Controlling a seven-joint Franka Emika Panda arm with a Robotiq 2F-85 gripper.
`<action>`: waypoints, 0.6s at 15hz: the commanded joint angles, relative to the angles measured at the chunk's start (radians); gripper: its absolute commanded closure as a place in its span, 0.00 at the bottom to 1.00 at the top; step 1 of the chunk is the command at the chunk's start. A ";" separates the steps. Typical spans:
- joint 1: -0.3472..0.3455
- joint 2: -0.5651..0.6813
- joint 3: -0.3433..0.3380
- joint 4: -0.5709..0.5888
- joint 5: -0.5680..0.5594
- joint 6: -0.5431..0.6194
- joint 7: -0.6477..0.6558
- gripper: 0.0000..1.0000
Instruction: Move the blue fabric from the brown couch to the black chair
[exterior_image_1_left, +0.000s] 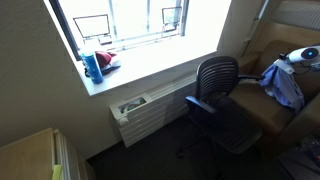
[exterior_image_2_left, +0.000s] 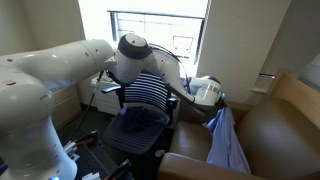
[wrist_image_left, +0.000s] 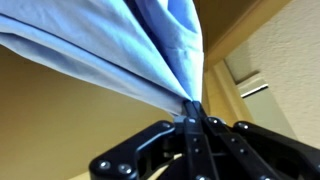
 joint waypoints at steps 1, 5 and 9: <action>-0.084 -0.211 0.179 0.046 -0.201 0.071 -0.035 1.00; -0.094 -0.471 0.425 -0.080 -0.501 0.040 0.002 1.00; -0.158 -0.717 0.715 -0.235 -0.700 0.034 -0.006 1.00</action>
